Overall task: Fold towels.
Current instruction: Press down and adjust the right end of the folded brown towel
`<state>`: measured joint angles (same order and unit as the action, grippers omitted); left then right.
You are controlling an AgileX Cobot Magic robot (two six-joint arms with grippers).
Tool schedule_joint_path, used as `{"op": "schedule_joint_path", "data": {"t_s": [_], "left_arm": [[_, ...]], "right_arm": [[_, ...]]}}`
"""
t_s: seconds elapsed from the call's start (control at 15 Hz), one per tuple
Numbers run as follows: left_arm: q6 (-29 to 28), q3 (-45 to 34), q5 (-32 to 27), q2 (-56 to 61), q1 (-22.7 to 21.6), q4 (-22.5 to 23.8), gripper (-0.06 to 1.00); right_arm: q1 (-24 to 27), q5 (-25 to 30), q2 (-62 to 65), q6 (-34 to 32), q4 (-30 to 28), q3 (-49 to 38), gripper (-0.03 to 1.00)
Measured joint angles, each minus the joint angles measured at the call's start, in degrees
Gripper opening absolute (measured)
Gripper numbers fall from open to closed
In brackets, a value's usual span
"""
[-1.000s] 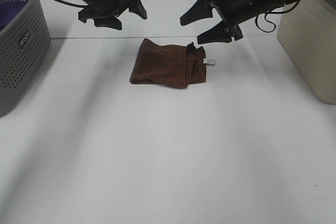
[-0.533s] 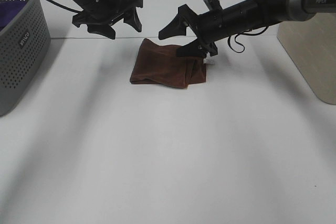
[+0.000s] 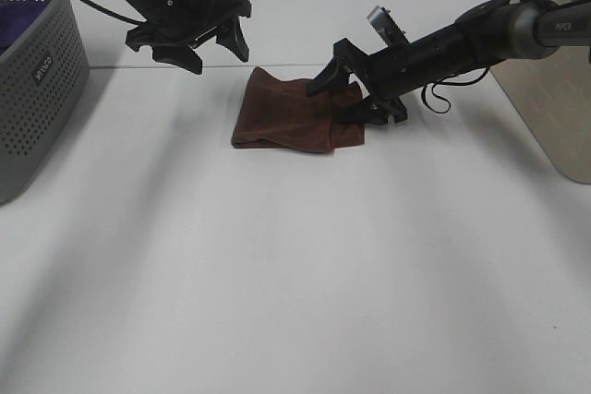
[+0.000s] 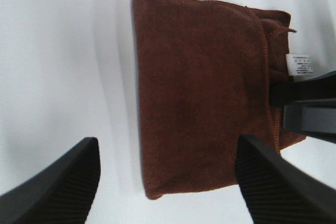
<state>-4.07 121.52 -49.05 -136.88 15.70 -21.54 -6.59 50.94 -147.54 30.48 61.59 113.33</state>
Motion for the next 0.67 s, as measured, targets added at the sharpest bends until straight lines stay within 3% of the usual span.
{"op": "schedule_joint_path", "data": {"t_s": [0.2,0.47,0.67], "left_arm": [[0.11,0.0,-0.46,0.0,0.0,0.06,0.67],[0.11,0.23,-1.95,1.83,0.0,1.38,0.67],[0.11,0.46,-4.53,6.07,0.0,5.16,0.67]], "right_arm": [[1.55,1.2,0.34,-2.23,-3.21,0.57,0.76],[2.01,6.82,5.79,-3.72,-10.94,1.09,0.76],[0.97,9.45,14.32,-10.54,-23.03,1.26,0.76]]}}
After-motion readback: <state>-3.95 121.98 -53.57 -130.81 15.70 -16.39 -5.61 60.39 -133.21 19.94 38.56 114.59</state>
